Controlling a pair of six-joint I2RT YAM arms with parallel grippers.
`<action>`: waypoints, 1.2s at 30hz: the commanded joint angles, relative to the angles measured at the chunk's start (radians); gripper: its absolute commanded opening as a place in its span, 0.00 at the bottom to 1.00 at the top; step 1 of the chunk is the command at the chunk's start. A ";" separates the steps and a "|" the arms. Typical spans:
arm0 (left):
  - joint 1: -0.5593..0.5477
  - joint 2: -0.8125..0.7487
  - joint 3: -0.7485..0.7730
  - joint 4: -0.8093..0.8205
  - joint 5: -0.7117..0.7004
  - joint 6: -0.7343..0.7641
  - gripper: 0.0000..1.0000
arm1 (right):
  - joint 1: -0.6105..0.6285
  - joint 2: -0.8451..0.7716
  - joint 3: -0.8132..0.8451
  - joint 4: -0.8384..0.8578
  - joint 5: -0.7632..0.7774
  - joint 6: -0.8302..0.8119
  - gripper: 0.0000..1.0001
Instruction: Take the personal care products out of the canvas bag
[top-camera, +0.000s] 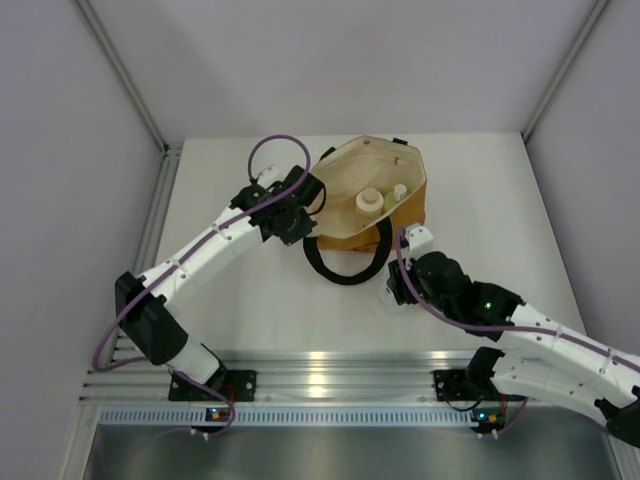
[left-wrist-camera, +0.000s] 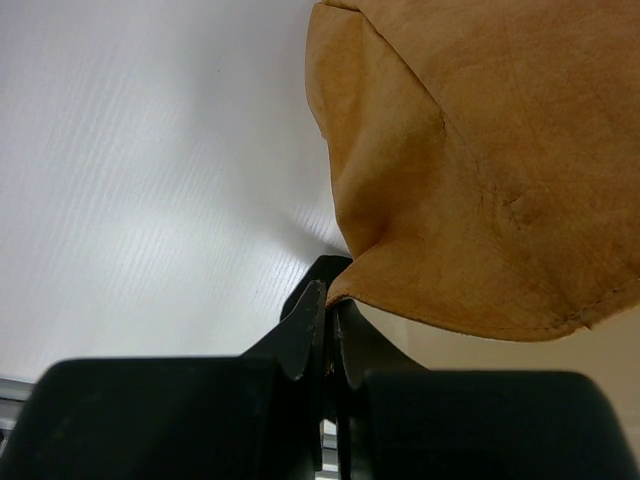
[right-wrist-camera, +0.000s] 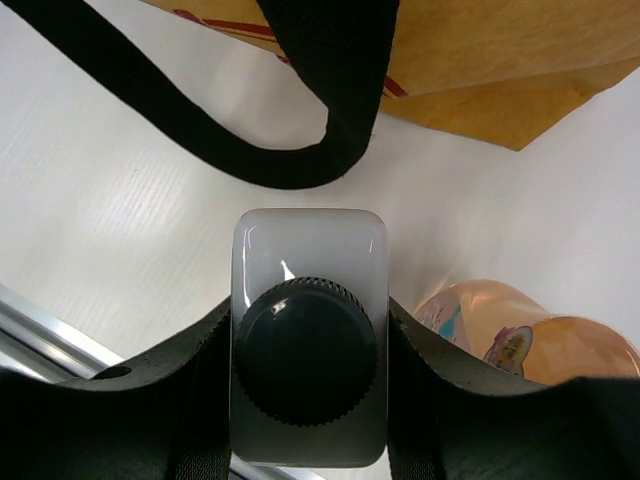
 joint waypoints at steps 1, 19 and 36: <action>0.005 0.019 0.029 -0.010 -0.005 0.012 0.00 | 0.043 -0.051 -0.010 0.254 0.109 0.008 0.00; 0.006 0.036 0.037 -0.011 0.005 0.022 0.00 | 0.054 -0.002 -0.039 0.205 0.078 0.087 0.48; 0.006 0.043 0.050 -0.010 0.035 0.012 0.00 | 0.054 -0.025 0.248 0.090 0.133 0.015 0.99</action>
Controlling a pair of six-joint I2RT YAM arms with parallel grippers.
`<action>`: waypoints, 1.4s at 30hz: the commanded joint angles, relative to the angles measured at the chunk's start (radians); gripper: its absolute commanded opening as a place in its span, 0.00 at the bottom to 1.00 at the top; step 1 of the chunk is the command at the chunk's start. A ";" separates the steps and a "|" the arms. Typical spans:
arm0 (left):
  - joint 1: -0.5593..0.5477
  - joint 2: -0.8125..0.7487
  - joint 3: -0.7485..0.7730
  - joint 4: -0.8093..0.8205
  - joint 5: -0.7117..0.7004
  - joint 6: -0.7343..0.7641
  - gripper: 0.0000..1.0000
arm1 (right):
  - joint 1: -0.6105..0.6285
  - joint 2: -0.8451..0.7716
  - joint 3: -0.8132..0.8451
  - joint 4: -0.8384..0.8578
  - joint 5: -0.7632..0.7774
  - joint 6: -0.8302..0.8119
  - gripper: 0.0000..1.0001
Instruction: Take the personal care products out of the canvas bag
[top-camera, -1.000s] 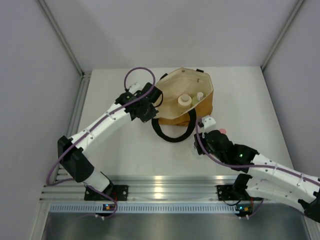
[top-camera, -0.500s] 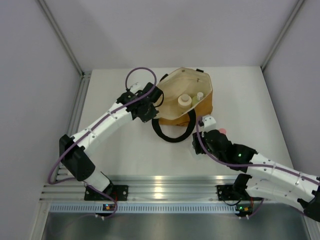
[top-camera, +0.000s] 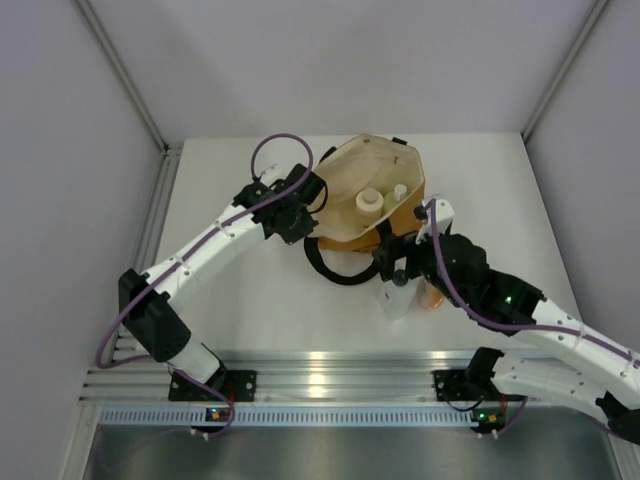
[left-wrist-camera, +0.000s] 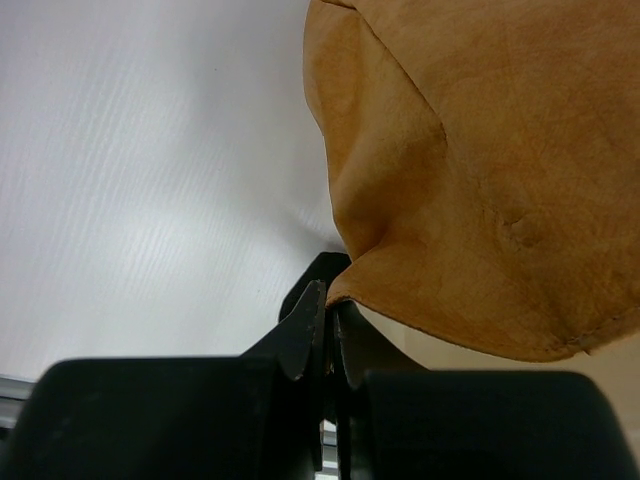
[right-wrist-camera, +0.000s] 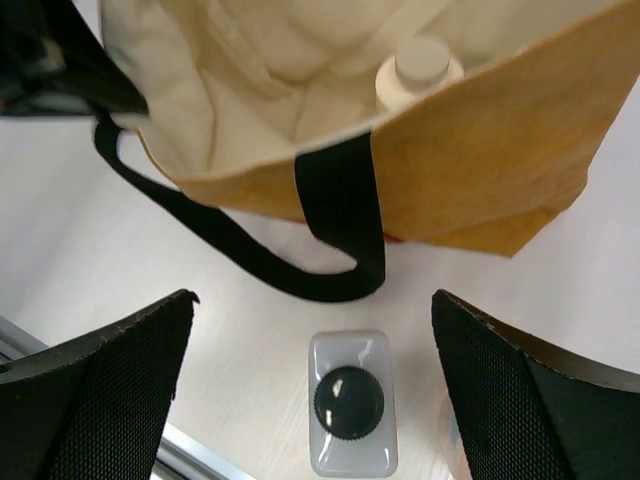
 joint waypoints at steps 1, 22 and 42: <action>0.004 0.028 0.035 -0.003 0.029 -0.007 0.00 | 0.018 -0.019 0.123 0.011 0.070 -0.030 1.00; 0.002 0.080 0.018 0.000 0.092 -0.014 0.00 | -0.181 0.567 0.658 -0.228 -0.107 0.156 0.90; 0.002 0.075 0.033 -0.002 0.101 -0.037 0.00 | -0.348 0.926 0.853 -0.237 -0.092 -0.004 0.76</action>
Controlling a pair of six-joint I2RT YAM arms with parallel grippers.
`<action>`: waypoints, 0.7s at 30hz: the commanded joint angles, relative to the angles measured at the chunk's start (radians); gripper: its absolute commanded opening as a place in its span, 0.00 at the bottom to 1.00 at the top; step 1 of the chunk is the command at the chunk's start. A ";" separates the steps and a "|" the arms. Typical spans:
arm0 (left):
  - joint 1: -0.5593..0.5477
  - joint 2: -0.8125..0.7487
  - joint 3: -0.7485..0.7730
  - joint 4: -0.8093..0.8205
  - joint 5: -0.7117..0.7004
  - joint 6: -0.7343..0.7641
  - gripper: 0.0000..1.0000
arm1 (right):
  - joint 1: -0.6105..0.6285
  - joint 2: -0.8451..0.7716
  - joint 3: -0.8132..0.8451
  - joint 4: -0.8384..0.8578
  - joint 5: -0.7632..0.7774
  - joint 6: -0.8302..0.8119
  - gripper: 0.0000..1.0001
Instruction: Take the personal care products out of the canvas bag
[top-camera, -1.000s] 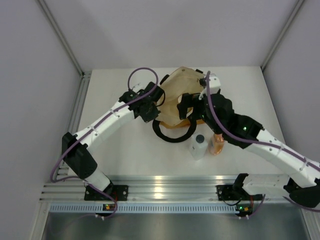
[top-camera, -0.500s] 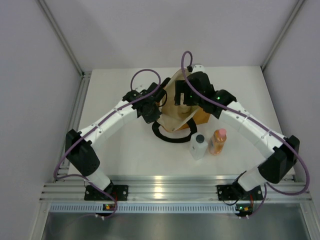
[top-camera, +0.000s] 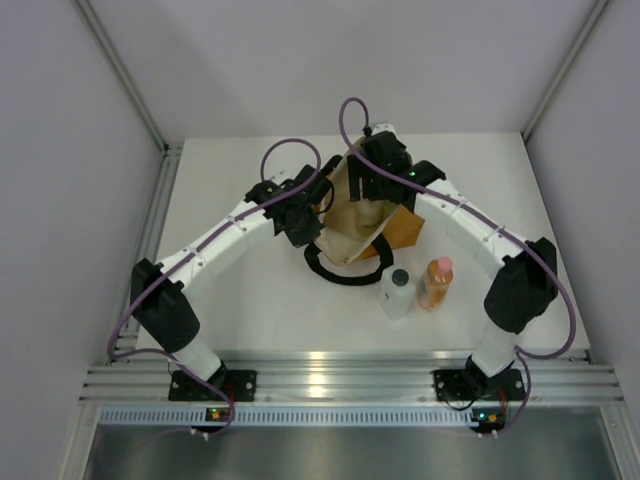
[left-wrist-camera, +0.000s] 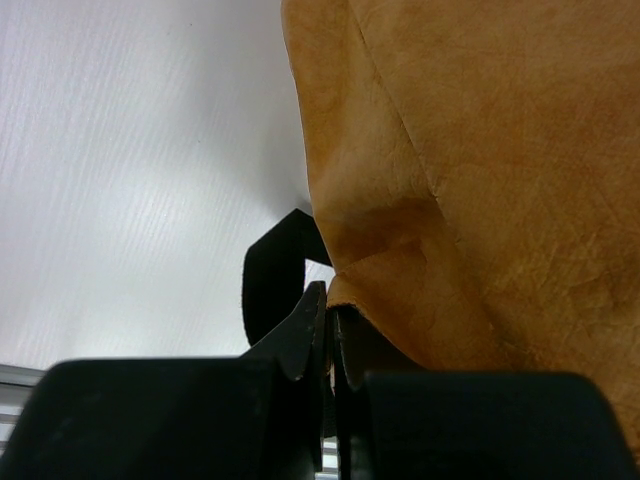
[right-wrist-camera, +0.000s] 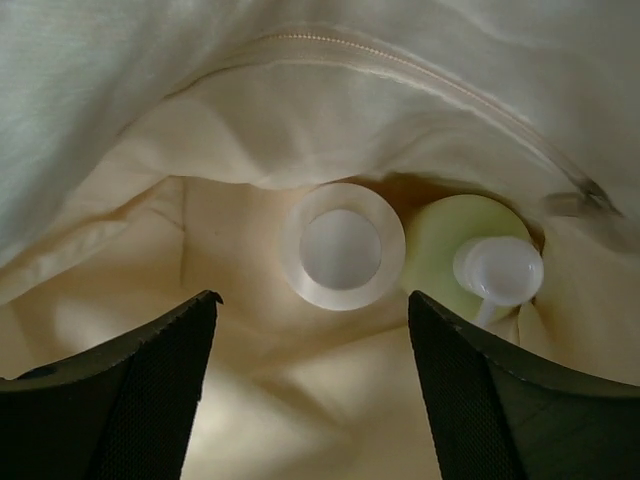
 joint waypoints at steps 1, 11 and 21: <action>0.001 0.007 0.022 -0.001 0.019 -0.016 0.00 | -0.010 0.050 0.065 -0.002 0.034 -0.030 0.74; 0.001 0.003 0.024 -0.003 0.015 -0.011 0.00 | -0.036 0.142 0.096 -0.002 0.022 -0.058 0.64; 0.003 0.006 0.028 -0.003 0.013 -0.006 0.00 | -0.056 0.159 0.035 -0.003 -0.032 -0.039 0.55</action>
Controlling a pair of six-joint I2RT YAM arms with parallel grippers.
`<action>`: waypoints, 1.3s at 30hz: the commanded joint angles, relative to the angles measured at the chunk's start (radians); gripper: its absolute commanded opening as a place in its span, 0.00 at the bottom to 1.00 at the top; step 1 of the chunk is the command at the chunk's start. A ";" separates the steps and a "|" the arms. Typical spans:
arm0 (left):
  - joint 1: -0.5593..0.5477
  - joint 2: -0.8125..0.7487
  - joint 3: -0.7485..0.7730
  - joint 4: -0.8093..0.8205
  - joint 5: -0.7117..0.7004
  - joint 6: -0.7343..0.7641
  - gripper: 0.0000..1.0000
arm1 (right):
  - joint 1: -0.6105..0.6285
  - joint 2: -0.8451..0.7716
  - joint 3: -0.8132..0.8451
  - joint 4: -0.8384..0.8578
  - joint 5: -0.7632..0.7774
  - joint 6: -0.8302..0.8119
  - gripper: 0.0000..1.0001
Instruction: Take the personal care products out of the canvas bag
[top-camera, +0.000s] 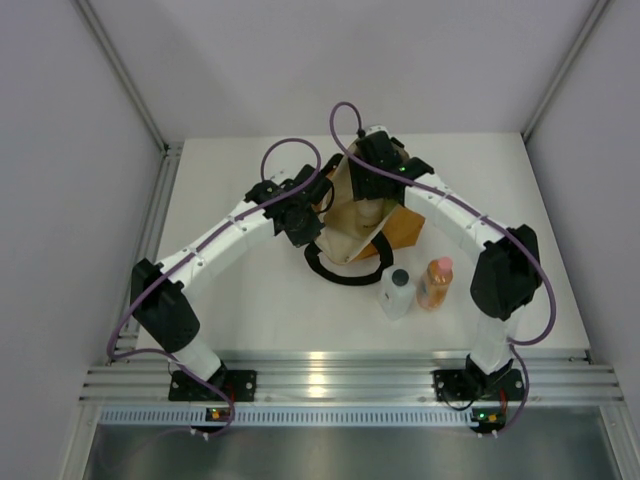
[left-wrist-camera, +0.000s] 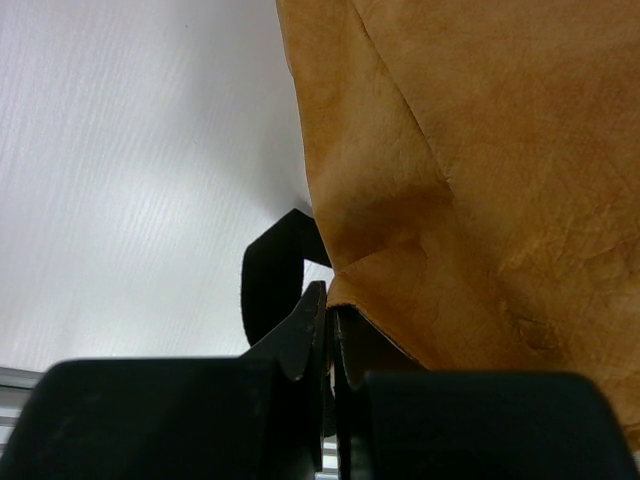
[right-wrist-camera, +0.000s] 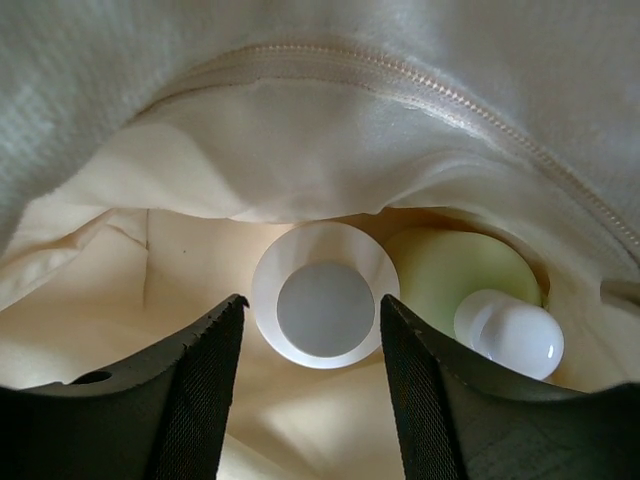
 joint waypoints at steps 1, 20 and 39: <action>0.003 0.006 0.028 -0.005 0.013 -0.006 0.00 | -0.025 0.028 -0.024 -0.013 -0.022 0.024 0.55; 0.004 0.004 0.033 -0.007 0.009 0.000 0.00 | -0.028 0.042 -0.101 -0.012 0.009 0.032 0.46; 0.006 0.006 0.039 -0.007 0.010 0.015 0.00 | -0.033 0.019 -0.070 0.033 -0.052 0.018 0.00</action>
